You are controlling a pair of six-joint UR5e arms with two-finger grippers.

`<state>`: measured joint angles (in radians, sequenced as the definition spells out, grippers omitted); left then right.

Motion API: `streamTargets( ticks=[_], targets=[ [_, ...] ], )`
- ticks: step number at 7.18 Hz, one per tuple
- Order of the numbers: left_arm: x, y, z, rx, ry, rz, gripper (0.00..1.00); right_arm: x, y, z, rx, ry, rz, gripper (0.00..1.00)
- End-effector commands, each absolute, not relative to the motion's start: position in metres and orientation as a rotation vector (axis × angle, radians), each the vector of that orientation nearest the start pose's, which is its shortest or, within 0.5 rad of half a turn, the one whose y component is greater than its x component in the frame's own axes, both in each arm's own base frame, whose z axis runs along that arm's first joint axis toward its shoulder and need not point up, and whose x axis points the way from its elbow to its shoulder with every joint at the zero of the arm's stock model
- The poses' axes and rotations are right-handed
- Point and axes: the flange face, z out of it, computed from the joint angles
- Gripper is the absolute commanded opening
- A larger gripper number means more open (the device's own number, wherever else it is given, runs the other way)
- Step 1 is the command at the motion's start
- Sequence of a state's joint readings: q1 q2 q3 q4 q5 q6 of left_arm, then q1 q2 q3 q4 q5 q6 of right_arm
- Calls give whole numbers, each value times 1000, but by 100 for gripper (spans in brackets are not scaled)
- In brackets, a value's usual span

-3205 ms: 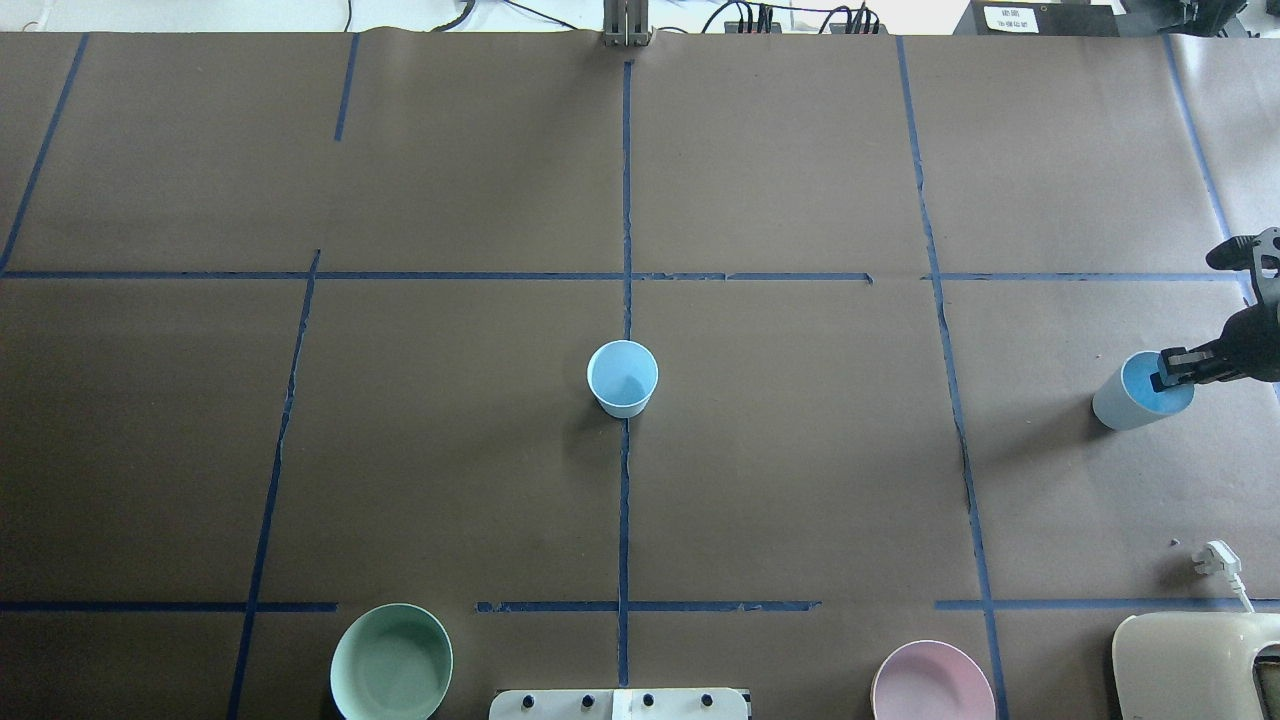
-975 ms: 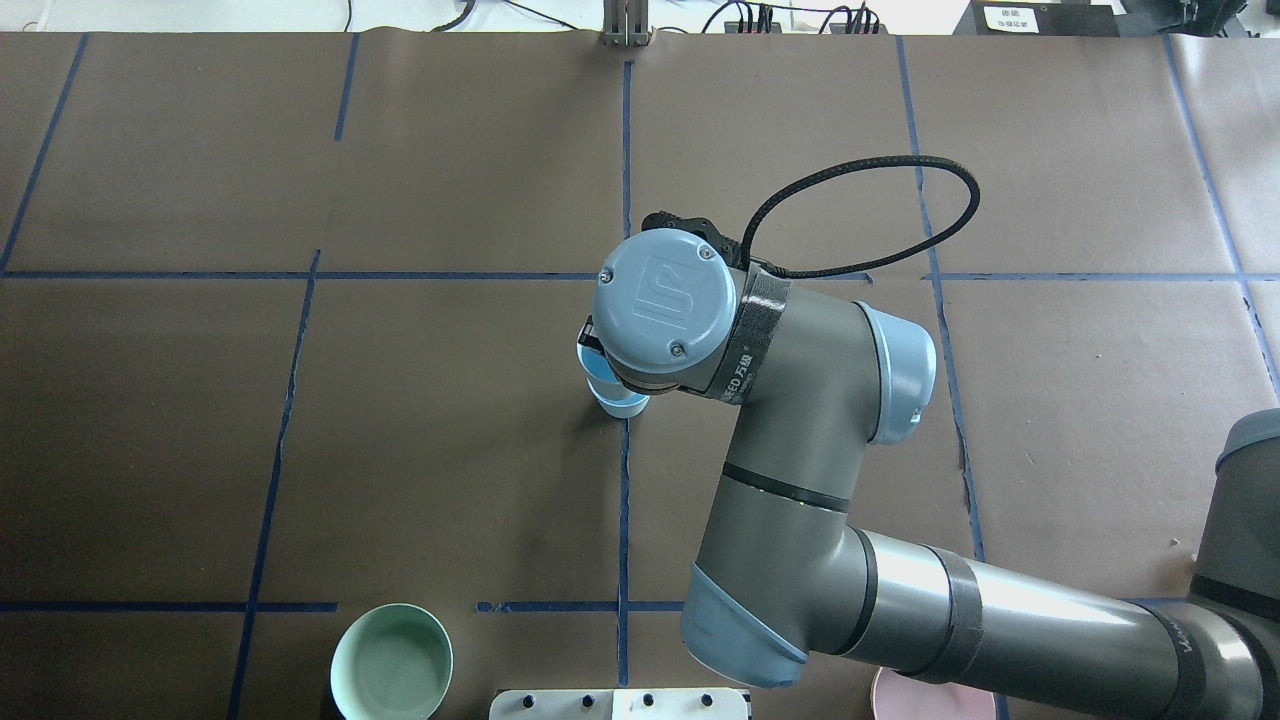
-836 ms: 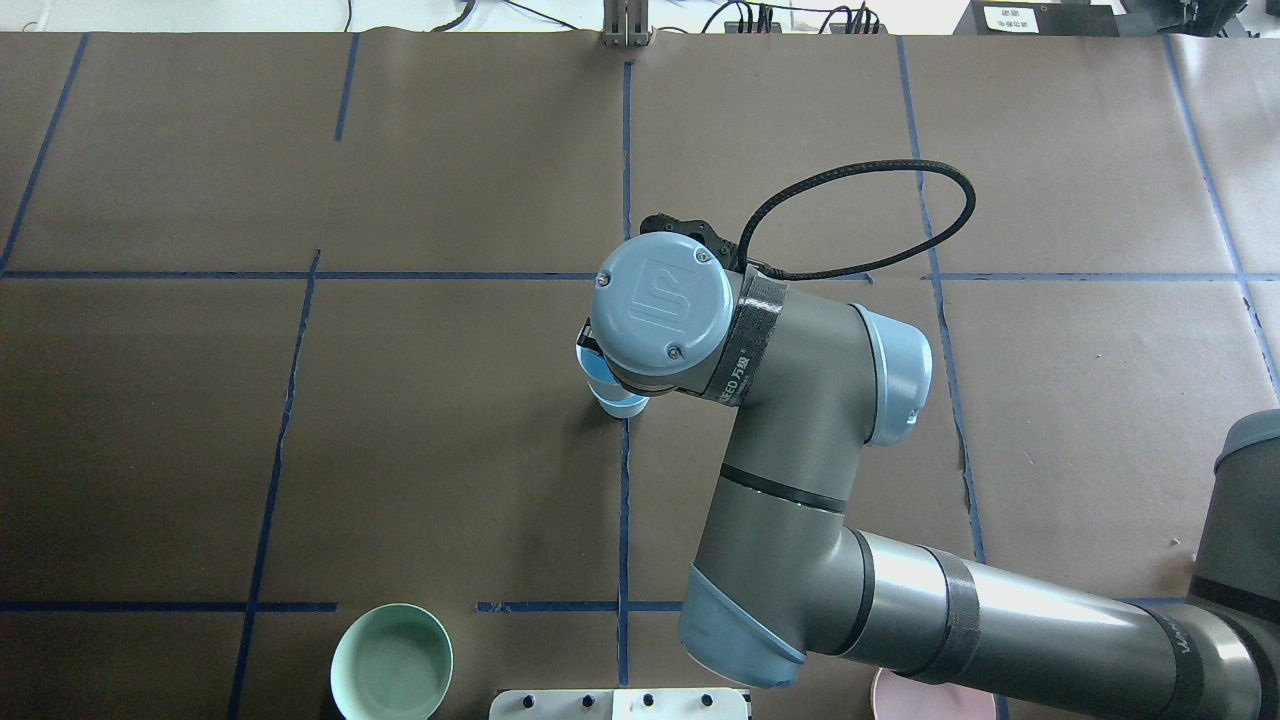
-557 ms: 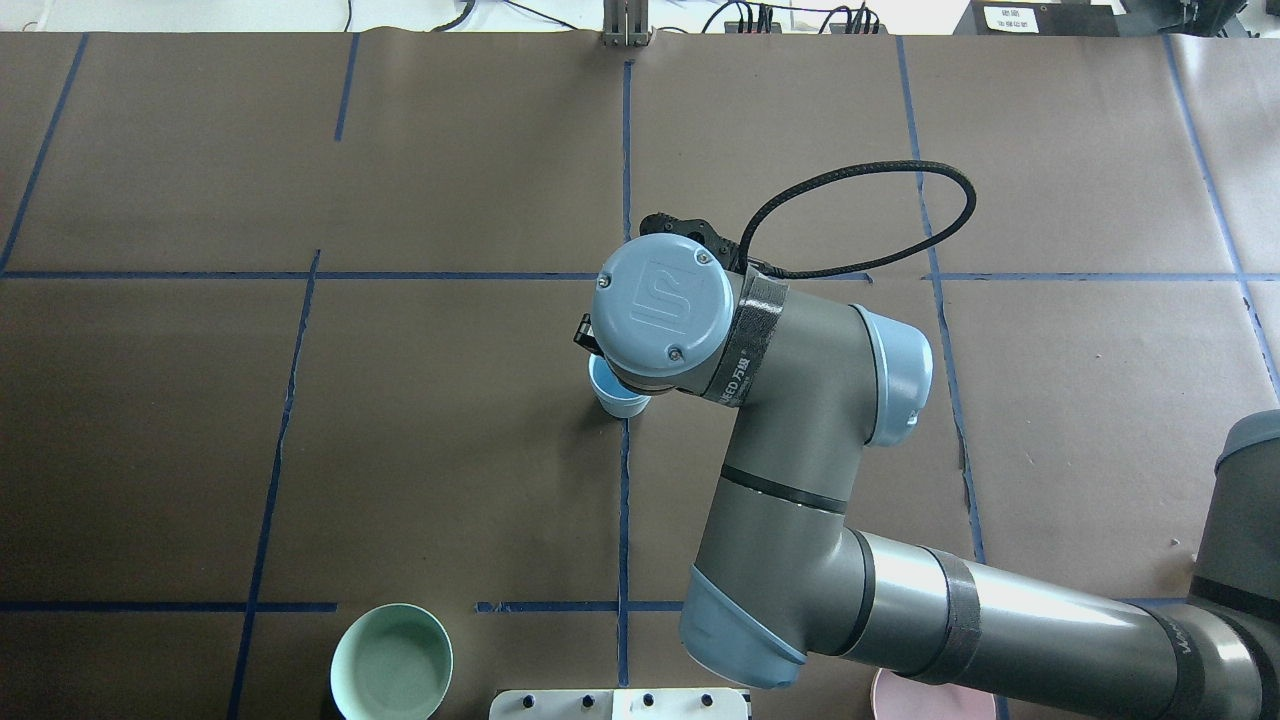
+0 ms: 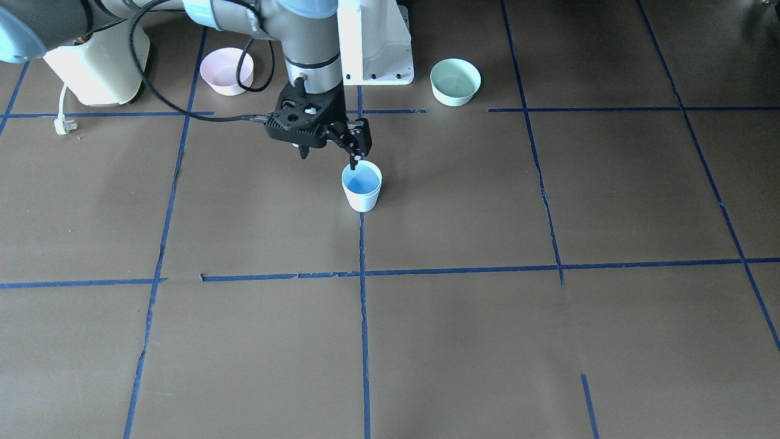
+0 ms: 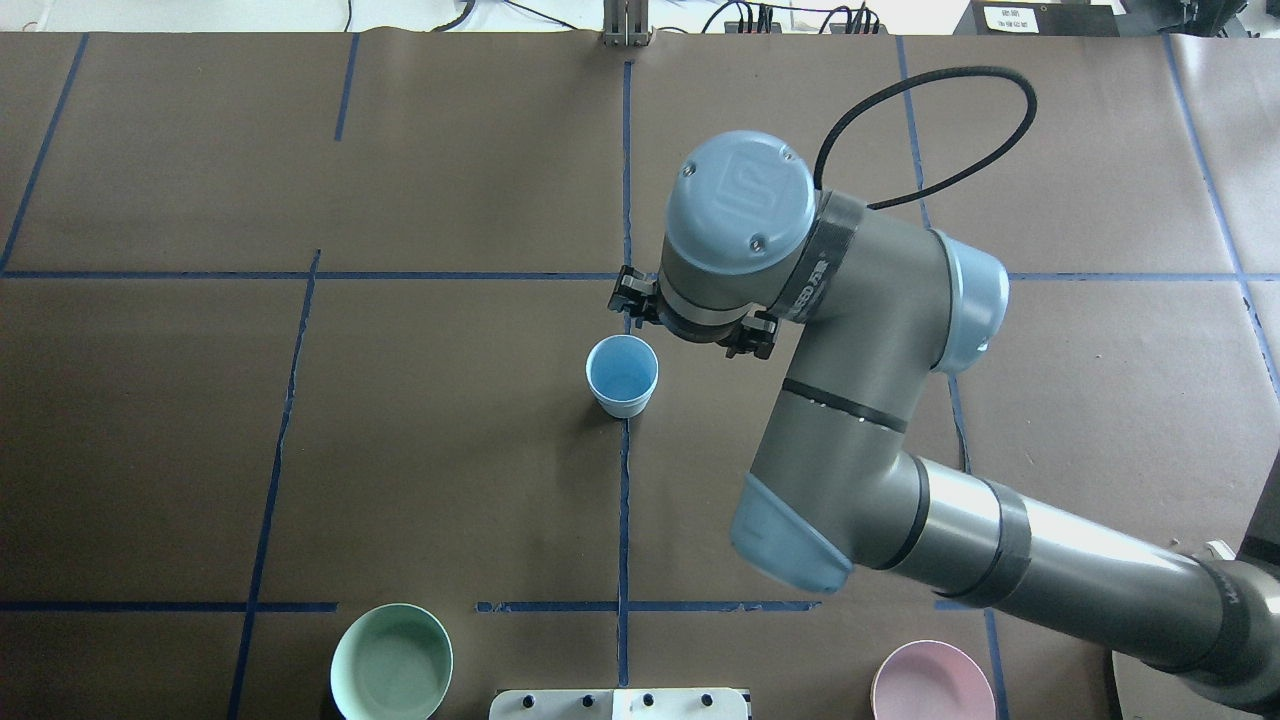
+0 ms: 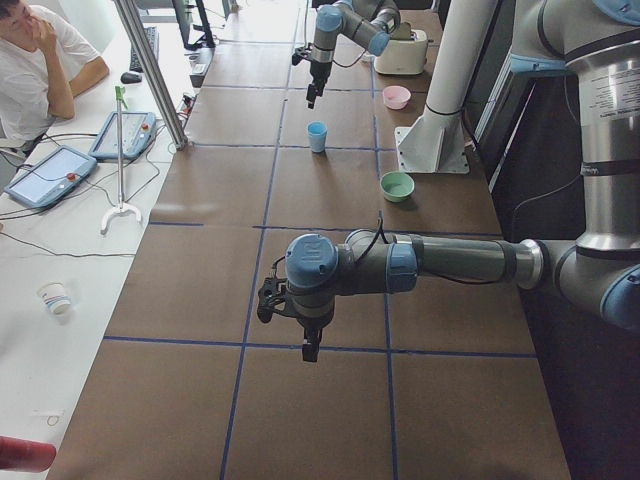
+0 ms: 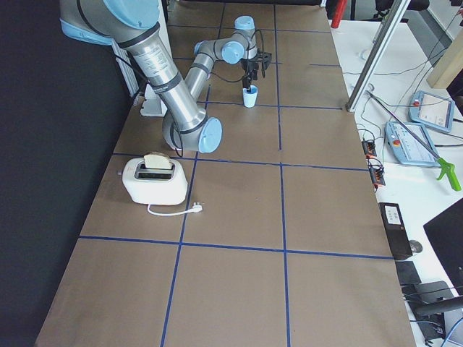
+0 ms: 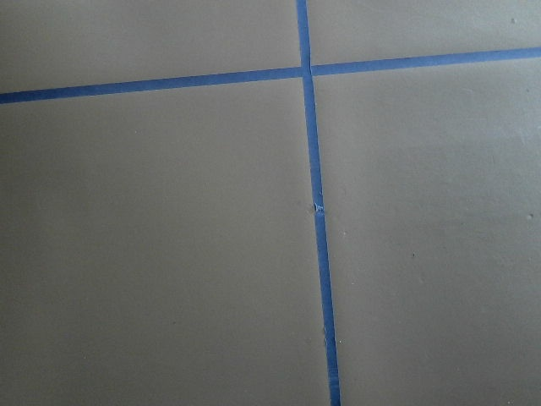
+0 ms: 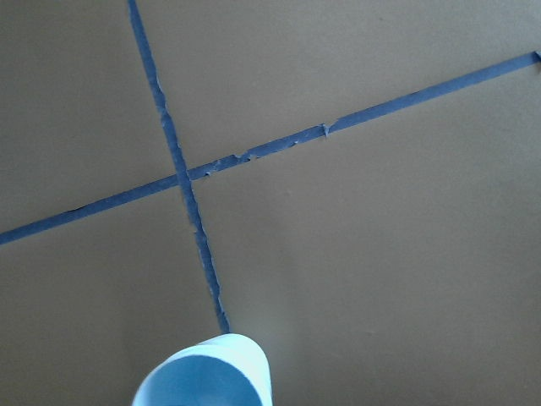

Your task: Stack blue cups with both arms

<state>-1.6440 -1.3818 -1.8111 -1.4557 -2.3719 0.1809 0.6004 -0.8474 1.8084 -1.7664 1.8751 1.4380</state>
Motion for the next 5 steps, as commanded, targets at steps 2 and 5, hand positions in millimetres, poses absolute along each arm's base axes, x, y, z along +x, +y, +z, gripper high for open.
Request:
streamTargets(
  ticks=[2,5],
  targets=[
    [-91,-411,631,34,801,43,100,-283,-540,286,-24,-839,41,100],
    [-90,-408,647,8,801,43,100,-91,-511,469,44,-781,-218,100]
  ],
)
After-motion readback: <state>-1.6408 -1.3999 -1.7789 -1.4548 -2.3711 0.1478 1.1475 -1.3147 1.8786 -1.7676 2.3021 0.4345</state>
